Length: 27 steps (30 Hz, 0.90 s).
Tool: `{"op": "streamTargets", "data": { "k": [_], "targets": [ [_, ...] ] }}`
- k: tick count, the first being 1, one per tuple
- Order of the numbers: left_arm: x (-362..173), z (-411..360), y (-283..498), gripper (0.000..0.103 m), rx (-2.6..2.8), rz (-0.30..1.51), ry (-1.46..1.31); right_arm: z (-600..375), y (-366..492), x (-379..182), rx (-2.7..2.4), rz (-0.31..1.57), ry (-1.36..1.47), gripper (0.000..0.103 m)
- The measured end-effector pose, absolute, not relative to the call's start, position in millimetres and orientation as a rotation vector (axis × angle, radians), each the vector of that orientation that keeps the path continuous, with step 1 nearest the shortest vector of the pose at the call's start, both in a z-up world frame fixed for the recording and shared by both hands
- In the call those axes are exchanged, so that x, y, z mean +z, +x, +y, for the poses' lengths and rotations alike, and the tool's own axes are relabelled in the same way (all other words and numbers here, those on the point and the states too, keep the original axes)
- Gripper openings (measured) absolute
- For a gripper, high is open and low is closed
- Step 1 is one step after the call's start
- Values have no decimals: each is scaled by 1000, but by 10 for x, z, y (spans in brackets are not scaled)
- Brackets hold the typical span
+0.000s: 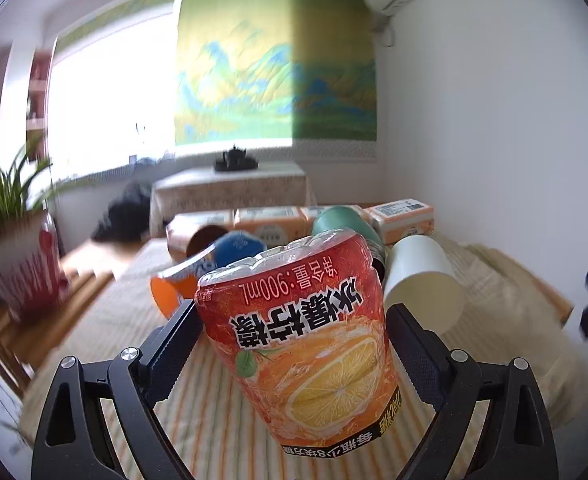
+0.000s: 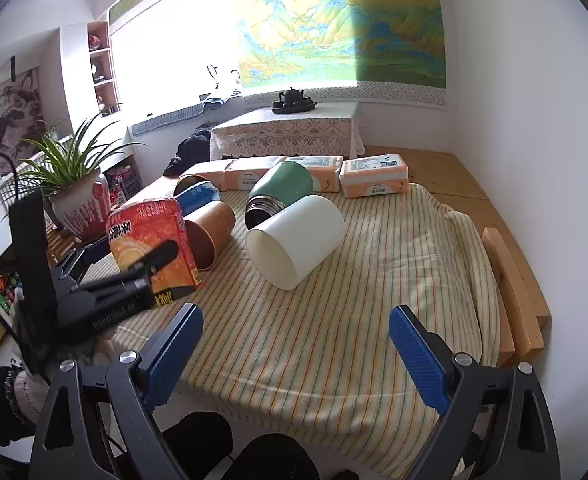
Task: Flip cup upside down
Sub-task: 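Grasp the jar with the left gripper while the right gripper releases it, then lower the jar upright onto the table with the left gripper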
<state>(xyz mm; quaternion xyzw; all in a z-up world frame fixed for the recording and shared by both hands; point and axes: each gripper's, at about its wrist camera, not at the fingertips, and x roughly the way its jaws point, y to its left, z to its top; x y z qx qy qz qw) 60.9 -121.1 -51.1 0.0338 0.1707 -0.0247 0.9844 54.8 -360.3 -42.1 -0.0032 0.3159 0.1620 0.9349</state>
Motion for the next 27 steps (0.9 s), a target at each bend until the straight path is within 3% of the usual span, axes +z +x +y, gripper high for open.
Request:
{"op": "streamTargets", "data": {
  "k": [27],
  "targets": [
    [-771, -1180, 564, 91, -100, 324, 76, -3359, 476, -382, 259, 613, -3, 92]
  ]
}}
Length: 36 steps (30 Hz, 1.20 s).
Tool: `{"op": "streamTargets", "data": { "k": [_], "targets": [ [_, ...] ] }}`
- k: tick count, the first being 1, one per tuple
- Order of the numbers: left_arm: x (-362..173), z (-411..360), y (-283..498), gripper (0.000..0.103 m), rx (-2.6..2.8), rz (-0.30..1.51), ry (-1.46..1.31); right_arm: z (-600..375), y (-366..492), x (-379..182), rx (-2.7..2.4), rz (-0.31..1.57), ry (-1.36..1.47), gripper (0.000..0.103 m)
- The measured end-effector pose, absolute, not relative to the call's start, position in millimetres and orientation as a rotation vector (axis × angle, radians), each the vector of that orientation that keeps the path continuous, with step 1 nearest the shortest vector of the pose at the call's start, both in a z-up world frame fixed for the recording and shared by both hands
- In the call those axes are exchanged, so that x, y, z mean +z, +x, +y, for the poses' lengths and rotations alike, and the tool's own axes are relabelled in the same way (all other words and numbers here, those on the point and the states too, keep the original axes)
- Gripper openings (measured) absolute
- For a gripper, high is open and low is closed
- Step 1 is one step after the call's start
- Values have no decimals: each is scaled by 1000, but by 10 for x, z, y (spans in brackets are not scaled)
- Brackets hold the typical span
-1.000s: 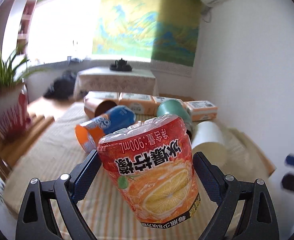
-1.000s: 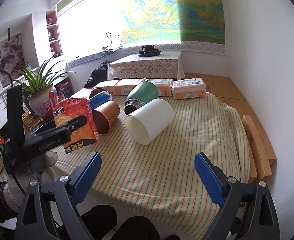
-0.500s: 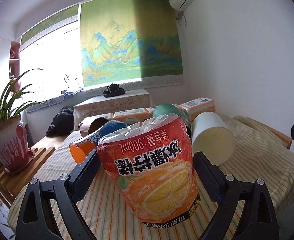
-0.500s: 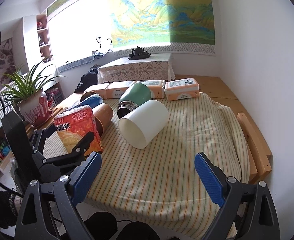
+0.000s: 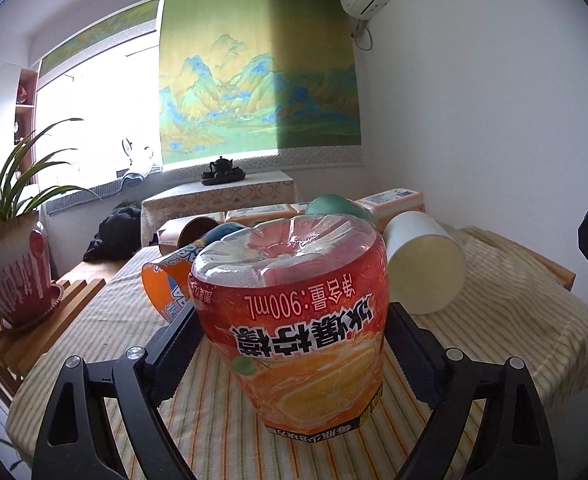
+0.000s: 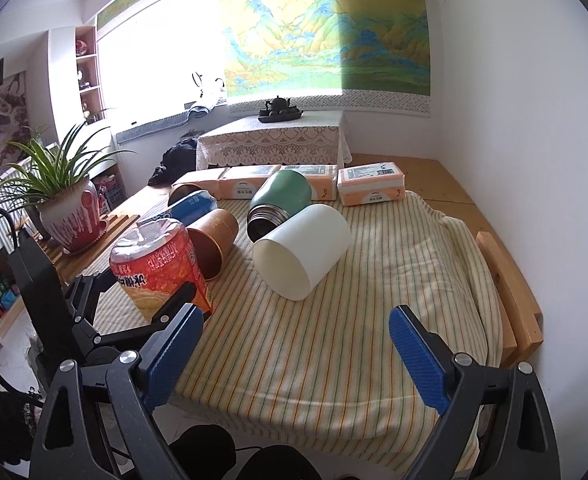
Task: Flip cup upside down
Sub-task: 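Lower the jar upright onto the table with the left gripper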
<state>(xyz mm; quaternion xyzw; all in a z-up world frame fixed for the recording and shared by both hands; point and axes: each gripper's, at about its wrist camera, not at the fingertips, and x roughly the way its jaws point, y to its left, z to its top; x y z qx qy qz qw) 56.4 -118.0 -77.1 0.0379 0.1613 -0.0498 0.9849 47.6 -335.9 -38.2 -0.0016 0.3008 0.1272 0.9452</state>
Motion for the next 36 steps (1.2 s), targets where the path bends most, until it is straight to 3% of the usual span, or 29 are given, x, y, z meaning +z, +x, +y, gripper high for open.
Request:
{"op": "streamTargets", "data": {
  "k": [25, 30, 36],
  "targets": [
    [-834, -1142, 566, 91, -139, 384, 70, -3213, 280, -435, 195, 573, -69, 92],
    [-851, -1133, 553, 100, -153, 413, 79, -3160, 217, -439, 198, 569, -81, 92],
    [-828, -1120, 476, 102, -167, 428, 93, -3079, 171, -471, 208, 579, -90, 92]
  ]
}}
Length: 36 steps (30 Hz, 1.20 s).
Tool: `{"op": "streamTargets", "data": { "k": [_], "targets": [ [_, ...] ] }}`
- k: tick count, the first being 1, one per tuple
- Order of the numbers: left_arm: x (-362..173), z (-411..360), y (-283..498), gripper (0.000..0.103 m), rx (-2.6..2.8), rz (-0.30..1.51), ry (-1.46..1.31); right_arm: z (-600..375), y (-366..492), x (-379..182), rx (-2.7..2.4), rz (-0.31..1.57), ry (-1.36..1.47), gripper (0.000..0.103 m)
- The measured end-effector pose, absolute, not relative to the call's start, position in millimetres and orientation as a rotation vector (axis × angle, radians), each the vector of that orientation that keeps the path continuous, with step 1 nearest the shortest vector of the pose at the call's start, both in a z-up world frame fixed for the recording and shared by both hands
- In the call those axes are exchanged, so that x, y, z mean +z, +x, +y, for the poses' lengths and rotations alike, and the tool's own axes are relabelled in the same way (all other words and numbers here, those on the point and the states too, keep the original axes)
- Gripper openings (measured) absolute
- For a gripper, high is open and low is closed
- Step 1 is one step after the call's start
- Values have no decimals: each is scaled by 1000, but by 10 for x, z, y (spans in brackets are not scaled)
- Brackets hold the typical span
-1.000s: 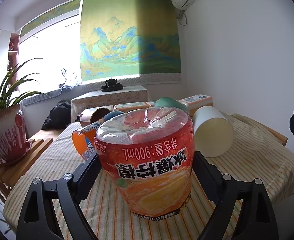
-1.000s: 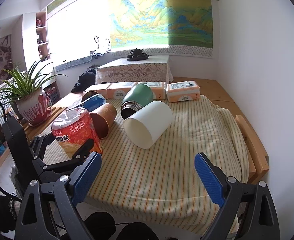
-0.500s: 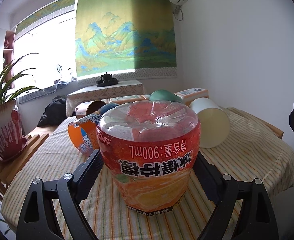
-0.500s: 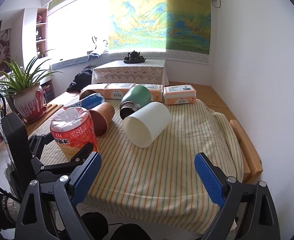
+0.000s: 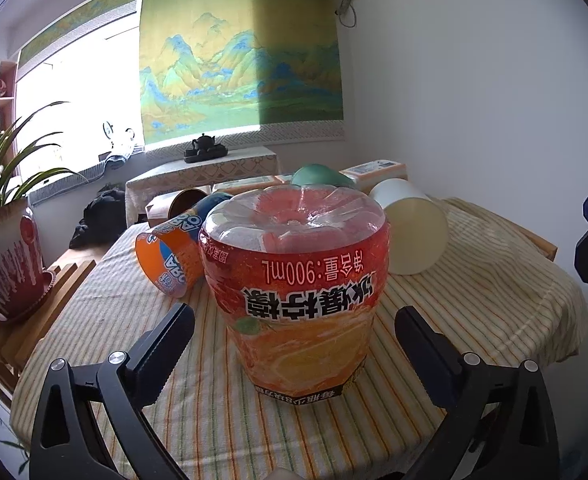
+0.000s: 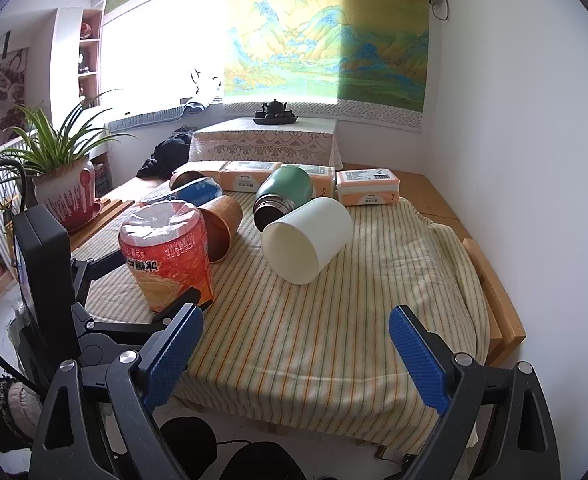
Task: Flip cup upside down
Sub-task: 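Lower the jar upright onto the table with the left gripper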
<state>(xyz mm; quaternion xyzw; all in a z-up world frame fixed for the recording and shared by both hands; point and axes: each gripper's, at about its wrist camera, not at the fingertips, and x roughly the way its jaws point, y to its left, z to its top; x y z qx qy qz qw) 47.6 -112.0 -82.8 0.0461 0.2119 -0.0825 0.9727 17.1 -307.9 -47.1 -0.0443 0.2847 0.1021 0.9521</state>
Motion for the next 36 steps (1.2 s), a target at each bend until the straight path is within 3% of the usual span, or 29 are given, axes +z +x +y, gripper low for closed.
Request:
{"op": "streamTargets", "data": {
  "k": [17, 36],
  "targets": [
    [-669, -655, 94, 102, -142, 493, 43, -2750, 168, -593, 236, 588, -71, 92],
    [-183, 73, -566, 102, 47, 458, -126, -2477, -91, -532, 122, 418, -62, 92]
  ]
}}
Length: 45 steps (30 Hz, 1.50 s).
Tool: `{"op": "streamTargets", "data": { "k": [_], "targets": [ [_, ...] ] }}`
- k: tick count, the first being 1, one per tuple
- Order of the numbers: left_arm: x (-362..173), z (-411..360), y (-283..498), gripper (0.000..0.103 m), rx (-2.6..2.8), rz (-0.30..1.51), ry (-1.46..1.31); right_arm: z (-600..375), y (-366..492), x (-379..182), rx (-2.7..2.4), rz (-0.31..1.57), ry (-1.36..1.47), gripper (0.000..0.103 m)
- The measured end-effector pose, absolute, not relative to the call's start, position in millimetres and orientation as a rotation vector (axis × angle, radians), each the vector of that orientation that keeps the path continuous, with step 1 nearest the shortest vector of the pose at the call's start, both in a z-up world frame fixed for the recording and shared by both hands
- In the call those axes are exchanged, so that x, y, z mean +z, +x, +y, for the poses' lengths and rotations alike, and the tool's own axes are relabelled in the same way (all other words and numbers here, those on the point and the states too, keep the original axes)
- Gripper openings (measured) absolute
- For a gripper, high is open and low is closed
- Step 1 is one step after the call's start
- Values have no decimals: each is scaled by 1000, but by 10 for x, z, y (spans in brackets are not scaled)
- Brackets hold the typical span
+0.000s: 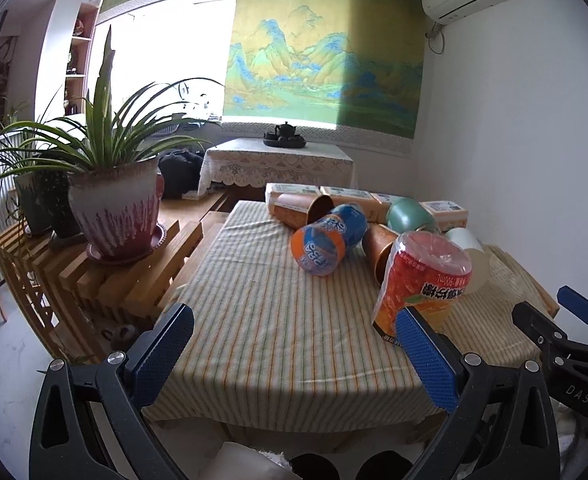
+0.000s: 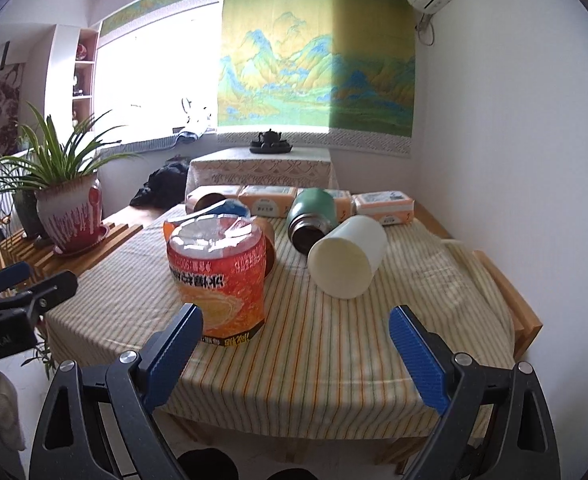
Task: Flip cup upside down
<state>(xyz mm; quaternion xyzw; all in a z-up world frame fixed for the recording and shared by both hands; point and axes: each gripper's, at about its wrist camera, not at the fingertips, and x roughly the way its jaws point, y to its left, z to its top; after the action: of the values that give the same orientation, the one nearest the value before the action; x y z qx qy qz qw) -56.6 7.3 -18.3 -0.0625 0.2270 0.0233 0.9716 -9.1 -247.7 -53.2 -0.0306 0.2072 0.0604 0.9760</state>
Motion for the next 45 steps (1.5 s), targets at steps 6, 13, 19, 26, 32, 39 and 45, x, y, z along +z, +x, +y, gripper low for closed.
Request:
{"op": "streamTargets", "data": {
  "k": [6, 13, 19, 26, 32, 39, 45],
  "targets": [
    [83, 18, -653, 102, 18, 412, -126, -2571, -178, -364, 77, 355, -26, 92],
    [154, -122, -631, 102, -11, 411, -126, -2638, -258, -300, 47, 319, 0, 92],
    [93, -172, -590, 102, -20, 429, -131, -2659, -260, -303, 40, 315, 8, 92],
    [75, -180, -564, 102, -19, 434, -132, -2681, -264, -314, 31, 311, 11, 92],
    [50, -188, -550, 102, -22, 437, -136, -2692, -265, -324, 25, 308, 12, 92],
    [36, -186, -539, 102, -21, 441, -138, -2699, -266, -327, 20, 308, 15, 92],
    [30, -182, -529, 102, -22, 445, -138, -2698, -258, -327, 19, 308, 15, 92]
  ]
}}
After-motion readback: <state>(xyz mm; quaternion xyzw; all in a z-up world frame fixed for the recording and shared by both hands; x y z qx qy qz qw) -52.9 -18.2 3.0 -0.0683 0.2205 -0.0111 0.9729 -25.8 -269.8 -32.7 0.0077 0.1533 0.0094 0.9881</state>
